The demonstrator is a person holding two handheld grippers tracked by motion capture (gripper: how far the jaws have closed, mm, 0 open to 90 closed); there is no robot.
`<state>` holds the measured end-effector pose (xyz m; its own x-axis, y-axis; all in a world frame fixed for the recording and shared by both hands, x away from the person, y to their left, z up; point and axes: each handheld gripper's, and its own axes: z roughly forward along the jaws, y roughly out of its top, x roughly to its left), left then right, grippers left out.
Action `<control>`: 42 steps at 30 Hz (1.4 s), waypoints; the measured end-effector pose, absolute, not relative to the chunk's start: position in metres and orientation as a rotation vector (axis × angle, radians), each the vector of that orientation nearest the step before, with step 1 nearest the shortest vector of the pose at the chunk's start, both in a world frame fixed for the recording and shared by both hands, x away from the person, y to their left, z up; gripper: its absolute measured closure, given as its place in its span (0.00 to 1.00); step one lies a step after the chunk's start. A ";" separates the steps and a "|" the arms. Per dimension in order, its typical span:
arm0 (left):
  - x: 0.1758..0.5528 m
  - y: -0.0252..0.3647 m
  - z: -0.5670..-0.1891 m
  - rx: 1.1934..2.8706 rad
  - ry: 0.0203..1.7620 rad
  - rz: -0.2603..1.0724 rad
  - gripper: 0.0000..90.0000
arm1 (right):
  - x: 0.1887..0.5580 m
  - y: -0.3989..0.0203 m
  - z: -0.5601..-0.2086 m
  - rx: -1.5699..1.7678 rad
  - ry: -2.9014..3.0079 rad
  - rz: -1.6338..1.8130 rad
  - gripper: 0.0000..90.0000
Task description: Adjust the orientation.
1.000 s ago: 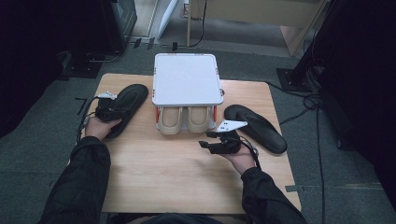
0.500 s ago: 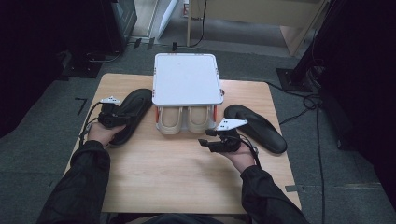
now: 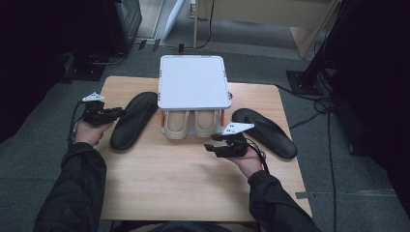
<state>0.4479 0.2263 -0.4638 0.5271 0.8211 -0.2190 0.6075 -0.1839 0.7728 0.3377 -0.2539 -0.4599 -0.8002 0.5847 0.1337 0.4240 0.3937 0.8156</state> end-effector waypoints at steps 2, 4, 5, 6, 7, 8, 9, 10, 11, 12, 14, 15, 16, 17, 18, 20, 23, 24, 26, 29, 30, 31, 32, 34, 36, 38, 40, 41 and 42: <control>0.451 0.230 -0.469 1.903 1.189 0.304 0.79 | 0.338 -0.254 -0.460 0.902 2.475 1.368 0.54; 0.454 0.235 -0.474 1.914 1.214 0.309 0.80 | 0.337 -0.254 -0.460 0.899 2.477 1.366 0.54; 0.455 0.238 -0.476 1.915 1.226 0.305 0.80 | 0.337 -0.254 -0.460 0.901 2.478 1.365 0.54; 0.456 0.240 -0.478 1.909 1.237 0.302 0.80 | 0.337 -0.254 -0.460 0.901 2.479 1.365 0.54; 0.456 0.241 -0.480 1.907 1.248 0.297 0.81 | 0.337 -0.254 -0.460 0.901 2.479 1.367 0.54; 0.457 0.242 -0.481 1.912 1.256 0.285 0.81 | 0.337 -0.254 -0.460 0.901 2.479 1.368 0.54; 0.457 0.242 -0.483 1.921 1.258 0.280 0.81 | 0.337 -0.254 -0.461 0.900 2.480 1.367 0.54; 0.457 0.242 -0.484 1.910 1.258 0.280 0.82 | 0.337 -0.253 -0.461 0.902 2.481 1.367 0.54; 0.457 0.242 -0.483 1.908 1.257 0.278 0.82 | 0.337 -0.253 -0.461 0.901 2.481 1.368 0.54; 0.456 0.241 -0.483 1.909 1.252 0.277 0.82 | 0.337 -0.253 -0.461 0.898 2.481 1.368 0.54; 0.456 0.239 -0.483 1.918 1.242 0.272 0.82 | 0.337 -0.252 -0.461 0.894 2.483 1.369 0.54; 0.455 0.237 -0.483 1.923 1.234 0.263 0.82 | 0.337 -0.252 -0.461 0.894 2.484 1.369 0.54; 0.455 0.236 -0.483 1.927 1.228 0.254 0.82 | 0.337 -0.252 -0.461 0.889 2.483 1.368 0.54; 0.454 0.235 -0.483 1.928 1.226 0.256 0.82 | 0.337 -0.251 -0.461 0.886 2.482 1.368 0.54; 0.454 0.234 -0.483 1.932 1.224 0.252 0.82 | 0.337 -0.251 -0.461 0.891 2.486 1.370 0.54; 0.453 0.231 -0.483 1.940 1.217 0.234 0.82 | 0.337 -0.251 -0.461 0.889 2.486 1.368 0.54; 0.450 0.224 -0.482 1.956 1.196 0.212 0.81 | 0.337 -0.250 -0.461 0.887 2.489 1.369 0.54; 0.449 0.221 -0.482 1.961 1.187 0.200 0.81 | 0.337 -0.250 -0.461 0.887 2.492 1.368 0.54; 0.448 0.216 -0.482 1.973 1.167 0.184 0.81 | 0.337 -0.249 -0.461 0.883 2.491 1.368 0.54; 0.448 0.210 -0.481 1.982 1.181 0.186 0.75 | 0.338 -0.248 -0.462 0.880 2.494 1.367 0.54; 0.449 0.210 -0.480 1.974 1.187 0.187 0.74 | 0.337 -0.247 -0.462 0.881 2.495 1.366 0.54; 0.449 0.210 -0.479 1.958 1.196 0.186 0.73 | 0.337 -0.247 -0.462 0.878 2.494 1.367 0.54; 0.450 0.209 -0.477 1.945 1.196 0.191 0.72 | 0.337 -0.247 -0.461 0.876 2.493 1.369 0.54; 0.451 0.206 -0.474 1.938 1.186 0.197 0.68 | 0.337 -0.248 -0.461 0.875 2.489 1.368 0.54; 0.453 0.202 -0.472 1.942 1.174 0.206 0.66 | 0.338 -0.249 -0.461 0.880 2.488 1.366 0.54; 0.456 0.197 -0.470 1.940 1.165 0.203 0.65 | 0.338 -0.249 -0.462 0.885 2.487 1.363 0.54; 0.460 0.193 -0.470 1.943 1.157 0.207 0.64 | 0.337 -0.249 -0.462 0.890 2.487 1.361 0.54; 0.462 0.191 -0.470 1.938 1.160 0.203 0.64 | 0.337 -0.249 -0.462 0.892 2.484 1.362 0.54; 0.464 0.190 -0.470 1.932 1.160 0.203 0.63 | 0.336 -0.249 -0.462 0.891 2.481 1.361 0.54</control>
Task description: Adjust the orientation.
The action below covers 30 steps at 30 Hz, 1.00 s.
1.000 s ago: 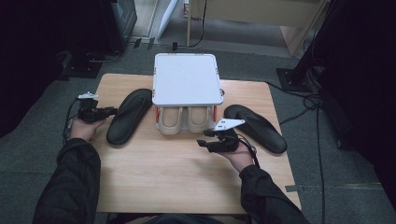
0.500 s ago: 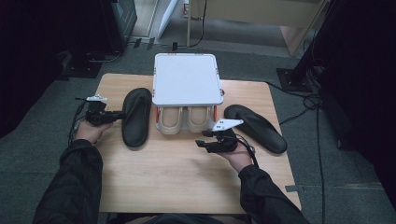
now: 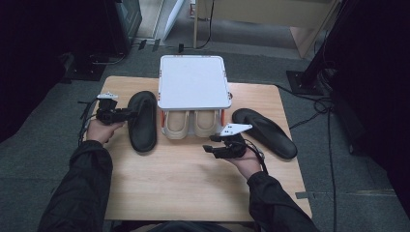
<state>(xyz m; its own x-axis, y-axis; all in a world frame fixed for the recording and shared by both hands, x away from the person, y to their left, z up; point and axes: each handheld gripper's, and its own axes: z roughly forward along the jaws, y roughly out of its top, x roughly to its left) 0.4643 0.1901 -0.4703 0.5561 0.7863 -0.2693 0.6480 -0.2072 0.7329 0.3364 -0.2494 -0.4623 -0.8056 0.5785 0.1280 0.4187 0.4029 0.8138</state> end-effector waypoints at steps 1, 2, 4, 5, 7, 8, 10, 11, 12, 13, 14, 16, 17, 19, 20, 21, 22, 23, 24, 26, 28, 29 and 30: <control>0.466 0.189 -0.471 1.931 1.159 0.201 0.63 | 0.336 -0.250 -0.462 0.891 2.480 1.360 0.54; 0.469 0.187 -0.471 1.934 1.164 0.194 0.62 | 0.335 -0.250 -0.462 0.896 2.476 1.361 0.54; 0.473 0.184 -0.473 1.950 1.161 0.193 0.61 | 0.334 -0.250 -0.463 0.897 2.470 1.357 0.54; 0.475 0.183 -0.473 1.953 1.163 0.192 0.60 | 0.334 -0.250 -0.463 0.901 2.467 1.360 0.54; 0.479 0.182 -0.475 1.949 1.166 0.195 0.60 | 0.333 -0.250 -0.463 0.909 2.463 1.367 0.54; 0.480 0.181 -0.476 1.949 1.169 0.193 0.60 | 0.332 -0.250 -0.464 0.911 2.460 1.363 0.54; 0.484 0.181 -0.477 1.957 1.174 0.189 0.60 | 0.331 -0.251 -0.464 0.905 2.458 1.358 0.54; 0.485 0.181 -0.478 1.961 1.174 0.186 0.60 | 0.330 -0.252 -0.464 0.914 2.457 1.357 0.54; 0.486 0.181 -0.478 1.958 1.177 0.187 0.60 | 0.329 -0.252 -0.465 0.915 2.456 1.357 0.54; 0.487 0.182 -0.479 1.958 1.181 0.184 0.60 | 0.329 -0.253 -0.465 0.918 2.454 1.355 0.54; 0.489 0.182 -0.480 1.956 1.184 0.182 0.61 | 0.328 -0.254 -0.465 0.920 2.455 1.353 0.54; 0.491 0.183 -0.482 1.955 1.181 0.180 0.63 | 0.327 -0.255 -0.465 0.928 2.452 1.351 0.54; 0.492 0.183 -0.483 1.951 1.180 0.170 0.64 | 0.326 -0.256 -0.465 0.929 2.449 1.348 0.54; 0.493 0.182 -0.485 1.950 1.169 0.170 0.66 | 0.325 -0.258 -0.465 0.928 2.442 1.344 0.54; 0.493 0.181 -0.485 1.949 1.169 0.169 0.66 | 0.325 -0.258 -0.465 0.929 2.438 1.343 0.54; 0.494 0.180 -0.486 1.948 1.172 0.173 0.66 | 0.325 -0.258 -0.465 0.927 2.438 1.346 0.54; 0.494 0.180 -0.486 1.948 1.171 0.178 0.66 | 0.325 -0.259 -0.464 0.933 2.431 1.348 0.54; 0.494 0.179 -0.487 1.945 1.173 0.174 0.67 | 0.324 -0.260 -0.464 0.932 2.429 1.346 0.54; 0.494 0.179 -0.487 1.942 1.174 0.174 0.67 | 0.324 -0.260 -0.464 0.930 2.428 1.347 0.54; 0.494 0.179 -0.486 1.945 1.177 0.173 0.69 | 0.324 -0.261 -0.464 0.925 2.427 1.344 0.54; 0.494 0.178 -0.485 1.946 1.176 0.171 0.70 | 0.325 -0.261 -0.464 0.930 2.429 1.343 0.54; 0.494 0.178 -0.485 1.948 1.171 0.172 0.71 | 0.325 -0.261 -0.463 0.931 2.427 1.342 0.54; 0.494 0.178 -0.484 1.949 1.165 0.171 0.73 | 0.324 -0.260 -0.463 0.932 2.427 1.344 0.54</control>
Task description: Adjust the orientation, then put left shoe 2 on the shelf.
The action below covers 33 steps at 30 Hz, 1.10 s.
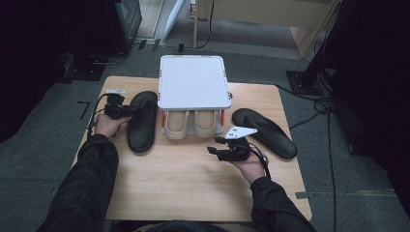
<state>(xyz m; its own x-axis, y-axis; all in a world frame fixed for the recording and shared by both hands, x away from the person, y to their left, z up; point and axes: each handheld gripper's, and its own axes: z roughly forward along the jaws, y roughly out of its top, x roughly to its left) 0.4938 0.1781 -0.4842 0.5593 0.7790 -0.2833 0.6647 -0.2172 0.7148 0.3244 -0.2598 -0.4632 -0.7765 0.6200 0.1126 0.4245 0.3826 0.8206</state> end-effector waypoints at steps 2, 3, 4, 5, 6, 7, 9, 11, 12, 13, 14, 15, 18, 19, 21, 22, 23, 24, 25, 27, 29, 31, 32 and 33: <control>0.493 0.177 -0.483 1.961 1.157 0.171 0.75 | 0.325 -0.259 -0.463 0.920 2.429 1.346 0.54; 0.493 0.177 -0.483 1.963 1.154 0.173 0.76 | 0.325 -0.258 -0.463 0.920 2.431 1.345 0.54; 0.493 0.176 -0.482 1.968 1.152 0.175 0.76 | 0.325 -0.258 -0.463 0.919 2.432 1.345 0.54; 0.492 0.176 -0.482 1.972 1.153 0.181 0.76 | 0.326 -0.257 -0.463 0.917 2.434 1.342 0.53; 0.492 0.176 -0.481 1.969 1.157 0.177 0.76 | 0.326 -0.257 -0.463 0.918 2.437 1.342 0.53; 0.492 0.176 -0.481 1.970 1.161 0.179 0.76 | 0.326 -0.257 -0.464 0.914 2.439 1.342 0.53; 0.492 0.175 -0.480 1.973 1.165 0.180 0.76 | 0.326 -0.256 -0.464 0.914 2.438 1.344 0.53; 0.492 0.174 -0.479 1.976 1.168 0.191 0.77 | 0.325 -0.256 -0.463 0.915 2.439 1.343 0.53; 0.492 0.174 -0.479 1.973 1.170 0.190 0.77 | 0.325 -0.256 -0.463 0.916 2.439 1.345 0.53; 0.492 0.175 -0.479 1.972 1.172 0.187 0.77 | 0.325 -0.256 -0.463 0.916 2.440 1.346 0.53; 0.492 0.175 -0.478 1.967 1.174 0.180 0.77 | 0.325 -0.256 -0.463 0.915 2.438 1.345 0.53; 0.492 0.175 -0.478 1.960 1.179 0.177 0.77 | 0.326 -0.257 -0.463 0.915 2.439 1.347 0.53; 0.491 0.177 -0.477 1.961 1.182 0.176 0.77 | 0.326 -0.257 -0.463 0.911 2.437 1.345 0.53; 0.491 0.177 -0.476 1.959 1.185 0.178 0.77 | 0.326 -0.257 -0.463 0.909 2.436 1.345 0.53; 0.491 0.178 -0.474 1.951 1.187 0.179 0.77 | 0.326 -0.257 -0.463 0.912 2.434 1.349 0.53; 0.490 0.179 -0.473 1.948 1.190 0.180 0.77 | 0.326 -0.256 -0.463 0.912 2.437 1.349 0.53; 0.490 0.179 -0.472 1.943 1.192 0.182 0.77 | 0.326 -0.256 -0.463 0.915 2.439 1.349 0.53; 0.490 0.179 -0.471 1.938 1.194 0.183 0.77 | 0.326 -0.256 -0.463 0.916 2.440 1.349 0.53; 0.489 0.181 -0.469 1.935 1.191 0.186 0.77 | 0.327 -0.255 -0.463 0.912 2.440 1.350 0.53; 0.488 0.182 -0.467 1.928 1.195 0.188 0.77 | 0.327 -0.255 -0.463 0.914 2.441 1.353 0.53; 0.487 0.184 -0.464 1.925 1.204 0.184 0.77 | 0.328 -0.255 -0.463 0.914 2.445 1.352 0.53; 0.487 0.186 -0.462 1.919 1.216 0.187 0.77 | 0.328 -0.255 -0.463 0.914 2.445 1.352 0.53; 0.486 0.188 -0.461 1.912 1.217 0.194 0.77 | 0.328 -0.254 -0.463 0.914 2.446 1.354 0.53; 0.486 0.189 -0.460 1.905 1.223 0.199 0.77 | 0.328 -0.254 -0.463 0.915 2.446 1.355 0.53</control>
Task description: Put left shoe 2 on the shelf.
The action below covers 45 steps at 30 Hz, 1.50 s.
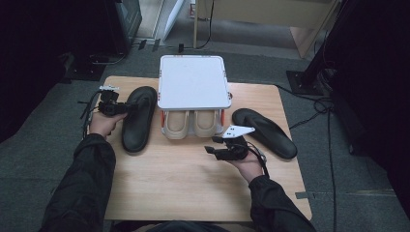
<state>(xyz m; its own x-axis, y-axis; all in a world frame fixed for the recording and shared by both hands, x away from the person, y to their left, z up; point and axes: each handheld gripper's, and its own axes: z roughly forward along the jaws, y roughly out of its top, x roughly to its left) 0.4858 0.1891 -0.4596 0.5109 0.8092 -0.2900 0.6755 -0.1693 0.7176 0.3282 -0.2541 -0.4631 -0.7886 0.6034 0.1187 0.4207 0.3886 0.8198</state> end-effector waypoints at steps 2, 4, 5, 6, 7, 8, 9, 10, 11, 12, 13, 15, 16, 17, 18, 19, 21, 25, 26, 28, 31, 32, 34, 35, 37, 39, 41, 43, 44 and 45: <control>0.485 0.192 -0.456 1.887 1.236 0.205 0.77 | 0.329 -0.254 -0.463 0.914 2.445 1.357 0.53; 0.483 0.193 -0.452 1.885 1.238 0.209 0.77 | 0.329 -0.253 -0.463 0.909 2.446 1.358 0.53; 0.481 0.193 -0.449 1.890 1.239 0.219 0.77 | 0.329 -0.253 -0.463 0.909 2.446 1.358 0.53; 0.480 0.193 -0.446 1.890 1.236 0.222 0.77 | 0.330 -0.253 -0.463 0.903 2.445 1.366 0.53; 0.478 0.192 -0.443 1.889 1.232 0.223 0.77 | 0.330 -0.253 -0.463 0.903 2.444 1.373 0.53; 0.478 0.192 -0.441 1.894 1.233 0.221 0.77 | 0.331 -0.253 -0.463 0.906 2.445 1.376 0.53; 0.478 0.192 -0.438 1.898 1.235 0.219 0.77 | 0.331 -0.253 -0.463 0.910 2.447 1.377 0.53; 0.478 0.192 -0.435 1.903 1.232 0.218 0.77 | 0.331 -0.253 -0.464 0.905 2.445 1.379 0.53; 0.477 0.192 -0.433 1.904 1.228 0.223 0.77 | 0.331 -0.252 -0.464 0.907 2.444 1.379 0.53; 0.477 0.192 -0.431 1.901 1.228 0.225 0.77 | 0.331 -0.252 -0.464 0.907 2.445 1.379 0.53; 0.477 0.191 -0.430 1.898 1.236 0.222 0.77 | 0.331 -0.253 -0.464 0.906 2.446 1.376 0.53; 0.477 0.192 -0.428 1.894 1.242 0.208 0.77 | 0.331 -0.253 -0.463 0.908 2.442 1.379 0.53; 0.478 0.192 -0.427 1.889 1.250 0.198 0.77 | 0.332 -0.253 -0.463 0.907 2.439 1.380 0.53; 0.478 0.192 -0.426 1.890 1.254 0.193 0.77 | 0.332 -0.254 -0.462 0.906 2.438 1.382 0.53; 0.479 0.192 -0.423 1.893 1.259 0.191 0.77 | 0.332 -0.254 -0.462 0.908 2.436 1.385 0.53; 0.479 0.193 -0.422 1.893 1.257 0.198 0.77 | 0.332 -0.254 -0.462 0.911 2.437 1.386 0.53; 0.480 0.193 -0.419 1.889 1.263 0.187 0.77 | 0.333 -0.254 -0.462 0.913 2.436 1.384 0.53; 0.481 0.194 -0.406 1.905 1.256 0.215 0.77 | 0.333 -0.253 -0.462 0.903 2.439 1.378 0.53; 0.482 0.194 -0.401 1.903 1.253 0.221 0.77 | 0.333 -0.253 -0.462 0.901 2.439 1.378 0.53; 0.482 0.194 -0.395 1.897 1.248 0.215 0.77 | 0.333 -0.253 -0.462 0.898 2.439 1.378 0.53; 0.484 0.194 -0.387 1.883 1.253 0.213 0.77 | 0.333 -0.253 -0.462 0.901 2.438 1.375 0.53; 0.485 0.193 -0.384 1.884 1.255 0.215 0.77 | 0.333 -0.253 -0.462 0.901 2.439 1.375 0.53; 0.486 0.193 -0.379 1.888 1.255 0.218 0.77 | 0.333 -0.253 -0.462 0.906 2.439 1.374 0.53; 0.486 0.193 -0.377 1.887 1.256 0.218 0.77 | 0.333 -0.253 -0.462 0.908 2.439 1.375 0.53; 0.488 0.191 -0.371 1.889 1.260 0.218 0.77 | 0.333 -0.253 -0.462 0.907 2.438 1.375 0.53; 0.489 0.190 -0.365 1.897 1.260 0.218 0.77 | 0.333 -0.253 -0.461 0.904 2.438 1.376 0.53; 0.490 0.188 -0.359 1.902 1.255 0.226 0.77 | 0.333 -0.253 -0.461 0.901 2.440 1.376 0.53; 0.492 0.187 -0.353 1.900 1.259 0.221 0.77 | 0.333 -0.253 -0.461 0.897 2.441 1.374 0.53; 0.493 0.187 -0.350 1.899 1.259 0.222 0.77 | 0.333 -0.252 -0.461 0.897 2.441 1.375 0.53; 0.494 0.186 -0.346 1.903 1.255 0.222 0.77 | 0.333 -0.252 -0.461 0.895 2.439 1.374 0.53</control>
